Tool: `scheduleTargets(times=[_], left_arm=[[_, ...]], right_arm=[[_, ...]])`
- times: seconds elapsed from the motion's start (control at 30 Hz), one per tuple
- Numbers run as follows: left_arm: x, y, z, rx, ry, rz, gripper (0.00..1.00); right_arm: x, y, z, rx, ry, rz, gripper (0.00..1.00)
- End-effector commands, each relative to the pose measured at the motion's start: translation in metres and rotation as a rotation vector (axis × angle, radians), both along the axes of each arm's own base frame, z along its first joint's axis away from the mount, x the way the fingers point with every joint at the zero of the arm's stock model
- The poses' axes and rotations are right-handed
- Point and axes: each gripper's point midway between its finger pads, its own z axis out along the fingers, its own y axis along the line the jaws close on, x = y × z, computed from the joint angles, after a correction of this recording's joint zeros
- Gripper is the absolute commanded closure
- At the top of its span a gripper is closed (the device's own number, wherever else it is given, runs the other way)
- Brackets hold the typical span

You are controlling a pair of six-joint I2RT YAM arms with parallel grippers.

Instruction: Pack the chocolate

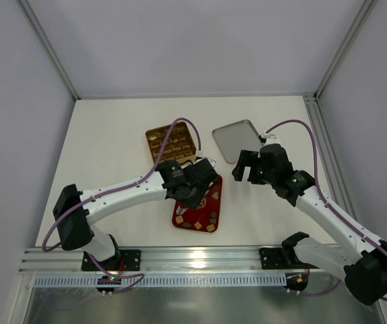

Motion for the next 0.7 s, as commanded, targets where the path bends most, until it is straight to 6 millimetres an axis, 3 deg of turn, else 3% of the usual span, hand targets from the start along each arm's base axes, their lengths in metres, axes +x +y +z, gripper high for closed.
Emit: scheduleTargets(times=[0.0, 0.67], left_arm=[[-0.0029, -0.0025, 0.0059, -0.030, -0.006, 0.000, 0.59], [-0.0035, -0.0093, 0.0034, -0.025, 0.011, -0.029, 0.71]], right_arm=[[0.0045, 0.0008, 0.0123, 0.023, -0.046, -0.014, 0.00], [0.0050, 0.0006, 0.0139, 0.020, -0.052, -0.012, 0.00]])
